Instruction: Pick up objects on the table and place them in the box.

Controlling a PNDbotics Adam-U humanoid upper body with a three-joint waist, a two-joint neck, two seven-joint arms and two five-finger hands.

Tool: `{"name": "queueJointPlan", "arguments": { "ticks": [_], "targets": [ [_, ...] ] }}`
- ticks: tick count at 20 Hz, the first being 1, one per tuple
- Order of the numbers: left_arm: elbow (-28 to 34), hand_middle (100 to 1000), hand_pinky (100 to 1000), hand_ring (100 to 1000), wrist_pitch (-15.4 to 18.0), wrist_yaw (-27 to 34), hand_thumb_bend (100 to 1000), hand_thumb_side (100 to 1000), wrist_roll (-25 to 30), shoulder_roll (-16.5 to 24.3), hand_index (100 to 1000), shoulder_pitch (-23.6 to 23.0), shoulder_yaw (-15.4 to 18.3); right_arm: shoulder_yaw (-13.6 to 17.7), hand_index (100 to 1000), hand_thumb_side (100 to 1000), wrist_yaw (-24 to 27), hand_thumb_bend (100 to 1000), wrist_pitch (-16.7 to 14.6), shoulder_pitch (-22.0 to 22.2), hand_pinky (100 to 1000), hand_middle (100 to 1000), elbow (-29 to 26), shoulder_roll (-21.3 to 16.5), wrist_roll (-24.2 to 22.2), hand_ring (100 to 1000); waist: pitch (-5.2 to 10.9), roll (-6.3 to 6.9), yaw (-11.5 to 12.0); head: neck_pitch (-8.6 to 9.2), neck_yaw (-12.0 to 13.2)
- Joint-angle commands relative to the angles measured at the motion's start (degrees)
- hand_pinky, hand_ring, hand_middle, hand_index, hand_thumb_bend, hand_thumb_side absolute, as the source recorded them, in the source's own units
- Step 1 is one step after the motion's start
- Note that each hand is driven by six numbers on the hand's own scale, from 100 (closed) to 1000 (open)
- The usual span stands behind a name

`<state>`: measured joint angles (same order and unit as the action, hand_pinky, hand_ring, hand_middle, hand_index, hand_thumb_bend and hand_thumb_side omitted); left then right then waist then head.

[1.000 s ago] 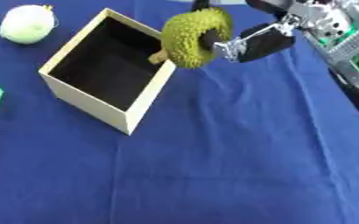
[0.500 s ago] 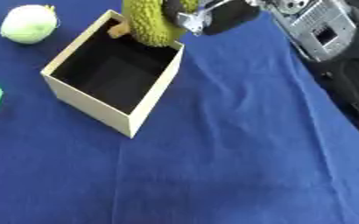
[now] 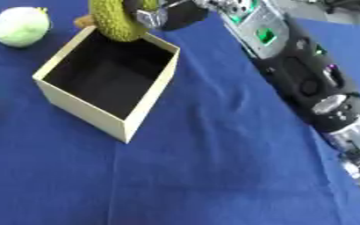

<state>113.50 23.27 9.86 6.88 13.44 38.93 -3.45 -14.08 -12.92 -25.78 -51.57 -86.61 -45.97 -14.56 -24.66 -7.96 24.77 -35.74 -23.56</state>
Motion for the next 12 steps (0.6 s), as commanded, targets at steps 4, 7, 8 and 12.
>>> {"name": "queueJointPlan", "arguments": {
  "ticks": [4, 7, 8, 12],
  "targets": [
    [1.1, 688, 798, 781, -0.2, 0.7, 100, 572, 0.8, -0.1, 872, 1.1, -0.3, -0.9, 701, 202, -5.9, 100, -1.7, -2.0, 877, 546, 3.5, 1.6, -0.3, 991, 0.92, 0.05, 0.3, 1.11, -0.6],
    [1.1, 688, 798, 781, -0.4, 0.8, 100, 575, 1.1, -0.2, 872, 0.9, -0.4, -1.5, 783, 198, -8.6, 100, -2.6, -2.1, 881, 641, 4.2, 2.4, -0.3, 1000, 0.85, -0.05, 0.4, 1.07, -0.6],
    [1.1, 688, 798, 781, -0.5, 0.8, 100, 572, 1.1, -0.2, 872, 0.9, -0.4, -1.6, 805, 199, -9.6, 100, -2.9, -2.1, 883, 663, 4.2, 2.4, -0.5, 1000, 0.84, -0.06, 0.4, 1.04, -0.5],
    [1.1, 687, 798, 781, -0.6, 0.9, 100, 572, 1.2, -0.1, 872, 0.7, -0.3, -1.9, 908, 210, -13.1, 100, -4.4, -1.6, 939, 787, 3.4, 2.4, -1.9, 1000, 0.88, -0.06, 0.1, 1.00, -0.2]
  ]
}}
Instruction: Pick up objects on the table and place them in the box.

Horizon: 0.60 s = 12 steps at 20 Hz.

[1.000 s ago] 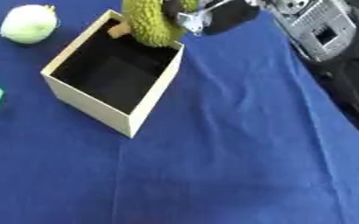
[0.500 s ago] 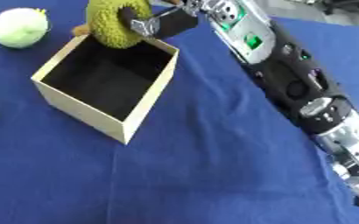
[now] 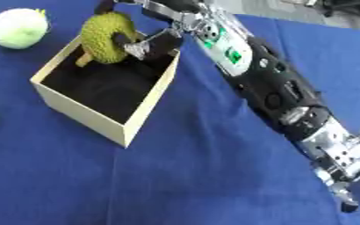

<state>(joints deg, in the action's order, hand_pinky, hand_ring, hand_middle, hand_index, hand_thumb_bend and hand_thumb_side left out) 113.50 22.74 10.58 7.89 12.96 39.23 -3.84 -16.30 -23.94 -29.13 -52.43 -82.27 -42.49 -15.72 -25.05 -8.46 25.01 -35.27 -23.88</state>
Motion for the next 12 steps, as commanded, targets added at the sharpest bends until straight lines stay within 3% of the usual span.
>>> {"name": "queueJointPlan", "arguments": {
  "ticks": [1, 6, 9, 11, 12],
  "targets": [
    [1.1, 688, 798, 782, -0.1, 0.1, 100, 572, 0.2, 0.3, 872, 0.3, 0.1, 0.2, 919, 213, -3.0, 100, -1.6, -0.6, 952, 805, -1.3, -1.1, -1.4, 1000, 1.29, 0.46, -0.3, 0.52, 0.2],
    [1.1, 687, 798, 782, -0.2, 0.1, 100, 572, 0.4, 0.3, 872, 0.0, 0.0, -0.3, 931, 199, -5.3, 100, -2.7, 0.2, 1000, 826, -1.5, -0.3, -4.4, 1000, 1.35, 0.74, -0.7, 0.30, 0.4],
    [1.1, 688, 798, 782, -0.4, 0.1, 100, 571, 0.3, 0.6, 872, -0.5, 0.1, 0.4, 933, 201, -0.6, 100, -1.3, 0.9, 998, 823, -4.3, -0.4, -4.3, 1000, 1.83, 0.98, -1.5, -0.56, 1.7],
    [1.1, 689, 799, 783, -0.4, -0.2, 100, 571, 0.1, 1.1, 872, -0.9, 0.3, 1.6, 936, 228, 4.8, 100, 0.5, 2.6, 998, 825, -9.7, -2.3, -3.1, 1000, 2.42, 1.21, -2.5, -1.23, 3.8],
    [1.1, 689, 799, 783, -0.3, -0.4, 100, 570, -0.1, 1.5, 872, -1.1, 0.4, 2.6, 934, 291, 8.1, 100, 1.7, 3.8, 1000, 824, -13.0, -3.5, -2.1, 1000, 2.72, 1.37, -3.0, -1.50, 5.0]
  ]
}}
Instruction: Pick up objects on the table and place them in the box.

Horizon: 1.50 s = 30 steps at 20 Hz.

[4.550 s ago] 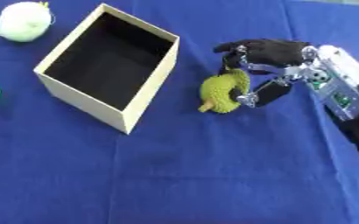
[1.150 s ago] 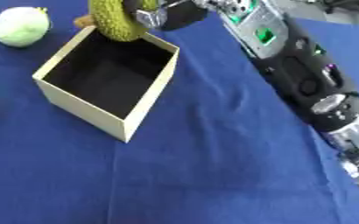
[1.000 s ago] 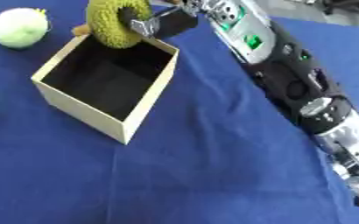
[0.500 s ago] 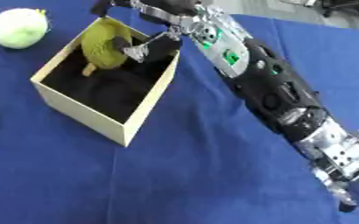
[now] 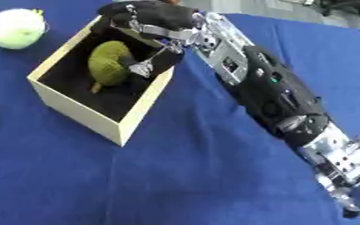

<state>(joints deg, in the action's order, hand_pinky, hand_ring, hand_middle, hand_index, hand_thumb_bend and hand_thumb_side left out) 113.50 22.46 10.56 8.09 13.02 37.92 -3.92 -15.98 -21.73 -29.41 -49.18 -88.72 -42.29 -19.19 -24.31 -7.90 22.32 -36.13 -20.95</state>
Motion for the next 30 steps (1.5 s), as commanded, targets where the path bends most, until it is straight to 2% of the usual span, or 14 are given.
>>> {"name": "queueJointPlan", "arguments": {
  "ticks": [1, 2, 5, 7, 11, 13, 15, 18, 21, 22, 24, 27, 30],
  "targets": [
    [1.1, 690, 799, 783, 0.0, -0.6, 100, 570, -0.5, 1.8, 872, 0.0, 0.6, 3.4, 933, 328, 9.5, 100, 3.1, 2.0, 1000, 823, -9.9, -5.0, 2.4, 1000, 2.22, 0.95, -0.8, -0.85, 3.1],
    [1.1, 690, 799, 783, -0.1, -0.8, 100, 569, -0.7, 2.2, 872, -0.2, 0.8, 4.7, 929, 418, 13.3, 100, 4.4, 3.5, 1000, 819, -13.3, -6.3, 3.4, 1000, 2.45, 1.13, -1.2, -1.03, 4.2],
    [1.1, 691, 799, 783, -0.5, -2.1, 100, 566, -1.6, 3.7, 872, -0.9, 1.1, 9.6, 924, 470, 27.0, 100, 8.9, 9.1, 1000, 815, -23.1, -10.4, 5.5, 1000, 3.23, 1.83, -2.7, -1.64, 6.9],
    [1.1, 693, 800, 784, -0.7, -3.3, 100, 565, -2.3, 5.0, 873, -1.3, 1.4, 13.0, 922, 470, 36.4, 100, 9.3, 12.1, 1000, 817, -25.2, -12.7, 6.5, 1000, 3.79, 2.40, -3.8, -2.01, 8.6],
    [1.1, 699, 801, 784, -2.1, -6.9, 100, 570, -3.8, 8.9, 874, -1.7, 1.6, 18.9, 906, 470, 53.0, 100, 5.0, 18.8, 1000, 818, -25.8, -16.8, 7.4, 1000, 4.82, 3.58, -6.2, -2.75, 12.5],
    [1.1, 703, 802, 784, -3.2, -8.8, 100, 576, -4.4, 11.1, 875, -1.7, 1.6, 21.6, 906, 470, 58.6, 100, 2.3, 23.0, 1000, 815, -25.9, -18.4, 7.0, 1000, 5.28, 4.07, -7.4, -3.17, 14.1],
    [1.1, 704, 802, 782, -4.3, -10.7, 100, 593, -4.7, 13.5, 875, -1.6, 1.4, 24.1, 902, 470, 62.2, 100, -0.4, 27.5, 1000, 809, -25.9, -19.2, 6.5, 1000, 5.61, 4.49, -8.5, -3.49, 15.3],
    [0.7, 692, 798, 773, -6.6, -12.3, 100, 626, -4.8, 17.0, 867, -1.4, 0.4, 27.2, 892, 470, 63.6, 100, -5.2, 34.6, 1000, 792, -25.9, -18.6, 6.1, 1000, 5.96, 5.11, -9.9, -3.60, 16.8],
    [-2.0, 697, 798, 770, -7.8, -14.3, 100, 655, -2.9, 19.8, 870, 0.0, -1.2, 28.0, 889, 470, 60.7, 100, -10.0, 41.2, 999, 790, -25.9, -15.2, 4.7, 1000, 6.14, 5.38, -10.9, -3.74, 17.2],
    [-3.1, 707, 800, 771, -7.8, -14.9, 100, 636, -1.9, 20.7, 874, 0.8, -1.7, 28.0, 888, 470, 59.3, 100, -11.6, 43.2, 999, 790, -25.9, -13.9, 4.3, 1000, 6.16, 5.43, -11.1, -3.77, 17.2],
    [-5.9, 721, 811, 781, -7.4, -16.7, 100, 548, 1.1, 23.3, 882, 3.0, -2.8, 27.9, 886, 495, 56.0, 100, -15.1, 47.1, 996, 791, -25.9, -11.1, 3.6, 1000, 6.25, 5.57, -11.6, -3.97, 17.2],
    [-11.3, 751, 831, 801, -5.9, -21.2, 100, 352, 7.7, 27.5, 894, 6.7, -4.7, 27.6, 882, 470, 52.2, 100, -18.8, 51.2, 998, 787, -25.9, -7.1, 4.2, 1000, 6.43, 5.76, -12.2, -4.24, 17.5],
    [-17.1, 792, 860, 833, -3.4, -26.8, 100, 266, 15.7, 30.3, 913, 10.1, -6.5, 27.3, 880, 470, 49.3, 100, -20.7, 54.0, 1000, 785, -25.9, -3.6, 4.7, 1000, 6.52, 5.99, -12.7, -4.40, 18.0]
  ]
}}
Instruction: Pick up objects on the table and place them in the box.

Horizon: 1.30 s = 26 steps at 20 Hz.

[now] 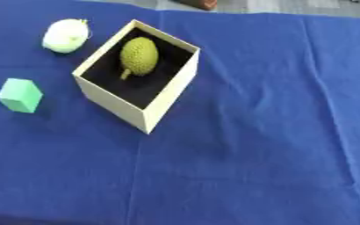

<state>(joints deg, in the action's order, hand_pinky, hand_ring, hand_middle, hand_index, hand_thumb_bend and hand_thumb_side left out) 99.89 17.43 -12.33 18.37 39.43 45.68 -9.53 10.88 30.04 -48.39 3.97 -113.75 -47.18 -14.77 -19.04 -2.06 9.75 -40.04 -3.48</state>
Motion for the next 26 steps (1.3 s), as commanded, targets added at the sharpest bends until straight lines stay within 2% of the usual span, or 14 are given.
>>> {"name": "queueJointPlan", "arguments": {
  "ticks": [1, 4, 10, 14, 15, 16, 17, 23, 26],
  "targets": [
    [-5.4, 799, 869, 841, 2.6, -5.7, 100, 256, 8.0, 4.4, 916, 3.4, -1.4, 0.3, 879, 470, -3.4, 100, -2.1, 1.5, 1000, 784, -0.8, 2.3, 0.4, 1000, 1.27, 0.21, -0.4, -0.52, 0.5],
    [-10.4, 822, 896, 867, 5.8, -10.3, 100, 288, 14.7, 4.9, 931, 6.8, -2.7, -0.2, 877, 470, -5.8, 100, -2.4, 2.6, 1000, 783, -0.8, 5.1, 1.1, 1000, 1.26, 0.38, -0.7, -0.45, 0.4],
    [-18.3, 834, 928, 894, 10.5, -18.3, 104, 473, 25.0, 4.5, 926, 10.6, -4.5, -0.6, 865, 470, -8.5, 100, -0.7, 2.8, 1000, 775, -0.8, 8.0, 3.0, 1000, 0.87, 0.95, -1.3, -0.39, 0.1],
    [-19.8, 829, 946, 907, 12.1, -20.1, 174, 665, 27.3, 4.9, 923, 10.7, -4.1, -0.9, 862, 470, -9.8, 100, 1.2, 2.8, 1000, 770, -0.8, 9.2, 3.4, 1000, 0.63, 1.43, -1.3, -0.30, -0.4],
    [-19.9, 827, 950, 910, 12.4, -20.1, 203, 748, 27.7, 5.1, 922, 10.6, -4.0, -1.0, 861, 470, -10.1, 100, 1.7, 2.8, 1000, 769, -0.8, 9.5, 3.5, 1000, 0.60, 1.54, -1.3, -0.25, -0.5],
    [-20.0, 827, 951, 911, 12.6, -20.0, 209, 763, 28.0, 5.4, 922, 10.5, -4.0, -1.1, 861, 470, -10.3, 100, 2.2, 2.7, 1000, 768, -0.8, 9.6, 3.5, 1000, 0.57, 1.63, -1.3, -0.22, -0.6],
    [-20.1, 832, 957, 915, 12.8, -20.1, 282, 858, 28.4, 5.8, 925, 10.3, -4.0, -1.1, 859, 470, -10.5, 100, 2.7, 2.7, 1000, 766, -0.8, 9.8, 3.6, 1000, 0.56, 1.73, -1.2, -0.16, -0.7],
    [-19.9, 848, 980, 936, 13.6, -20.3, 328, 977, 30.6, 7.6, 923, 8.8, -4.0, -1.4, 853, 470, -11.2, 100, 4.7, 2.6, 1000, 762, -0.8, 10.6, 3.6, 1000, 0.51, 2.03, -0.9, 0.11, -0.9],
    [-19.6, 841, 984, 936, 13.3, -20.3, 363, 1000, 32.2, 8.3, 913, 8.1, -3.8, -1.5, 851, 470, -11.6, 100, 5.9, 2.6, 1000, 759, -0.8, 11.2, 3.5, 1000, 0.45, 2.05, -0.7, 0.07, -0.9]
  ]
}}
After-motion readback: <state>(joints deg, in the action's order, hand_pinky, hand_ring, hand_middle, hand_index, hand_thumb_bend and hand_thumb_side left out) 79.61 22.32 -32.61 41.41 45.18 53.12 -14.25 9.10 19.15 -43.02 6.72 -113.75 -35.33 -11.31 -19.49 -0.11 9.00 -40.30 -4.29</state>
